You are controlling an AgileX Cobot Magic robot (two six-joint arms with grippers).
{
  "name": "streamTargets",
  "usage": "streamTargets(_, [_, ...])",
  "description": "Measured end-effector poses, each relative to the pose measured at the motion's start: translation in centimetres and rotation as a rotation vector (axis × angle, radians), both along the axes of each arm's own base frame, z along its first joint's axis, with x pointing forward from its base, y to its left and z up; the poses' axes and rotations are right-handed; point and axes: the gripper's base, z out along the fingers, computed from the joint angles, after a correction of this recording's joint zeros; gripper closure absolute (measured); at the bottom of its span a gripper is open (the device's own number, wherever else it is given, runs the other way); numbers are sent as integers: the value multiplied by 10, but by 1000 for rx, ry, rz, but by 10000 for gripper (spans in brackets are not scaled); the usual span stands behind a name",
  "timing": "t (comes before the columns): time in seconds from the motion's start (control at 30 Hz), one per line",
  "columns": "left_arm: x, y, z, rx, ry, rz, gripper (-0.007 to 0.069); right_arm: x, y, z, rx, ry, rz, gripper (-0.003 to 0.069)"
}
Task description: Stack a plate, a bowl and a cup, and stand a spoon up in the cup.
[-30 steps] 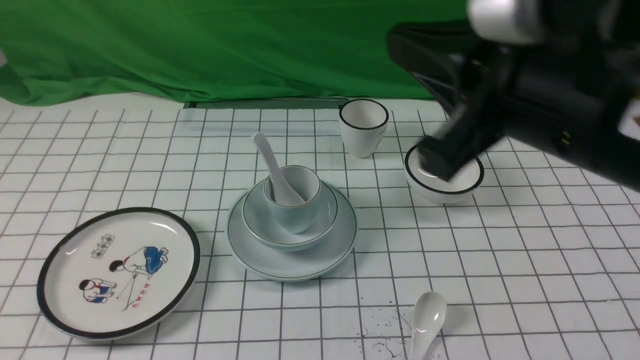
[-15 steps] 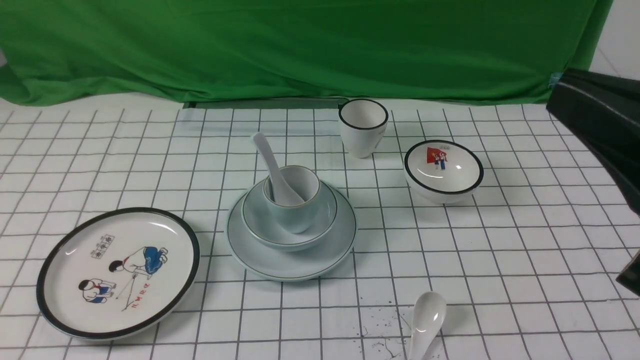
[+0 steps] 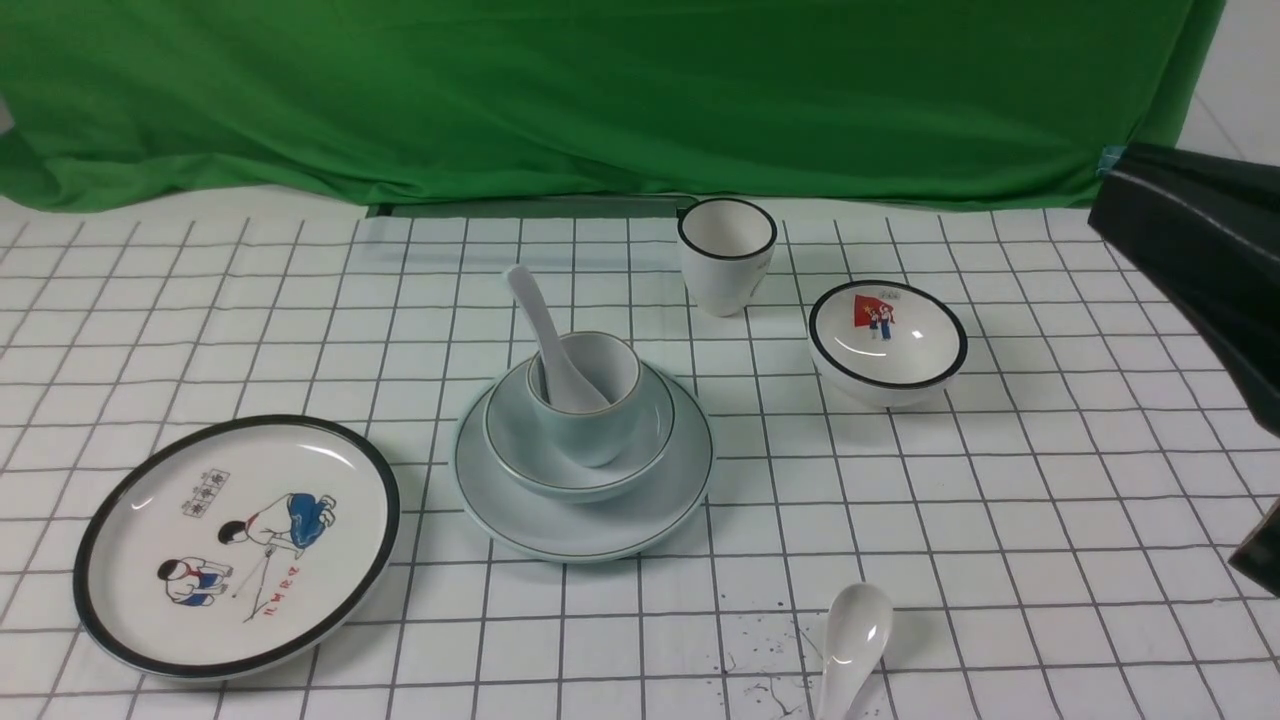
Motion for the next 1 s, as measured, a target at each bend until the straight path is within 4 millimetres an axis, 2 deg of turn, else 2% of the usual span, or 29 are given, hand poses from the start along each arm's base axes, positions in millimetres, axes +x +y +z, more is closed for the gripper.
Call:
streamTargets(0.1, [0, 0, 0, 0, 0, 0, 656, -1, -1, -15, -4, 31, 0, 649])
streamTargets(0.27, [0, 0, 0, 0, 0, -1, 655, -9, -20, -62, 32, 125, -63, 648])
streamTargets(0.3, [0, 0, 0, 0, 0, -1, 655, -13, -33, -81, 54, 150, -117, 648])
streamTargets(0.33, [0, 0, 0, 0, 0, -1, 655, -14, -34, -83, 57, 153, -124, 648])
streamTargets(0.4, [0, 0, 0, 0, 0, -1, 655, -23, -57, -114, 124, 193, -251, 648])
streamTargets(0.43, [0, 0, 0, 0, 0, -1, 655, -23, -57, -114, 124, 193, -251, 648])
streamTargets(0.5, [0, 0, 0, -1, 0, -1, 655, -30, -76, -142, 154, 219, -407, 648])
streamTargets(0.53, [0, 0, 0, -1, 0, -1, 655, -30, -78, -144, 156, 220, -419, 648])
streamTargets(0.57, [0, 0, 0, -1, 0, -1, 655, -35, -87, -156, 173, 222, -511, 648])
streamTargets(0.7, [0, 0, 0, -1, 0, -1, 655, -42, -102, -178, 142, 233, -711, 648])
streamTargets(0.83, [0, 0, 0, -1, 0, -1, 655, -50, -109, -183, 152, 228, -814, 648])
streamTargets(1.0, [0, 0, 0, -1, 0, 0, 655, -54, -111, -191, 128, 292, -845, 648])
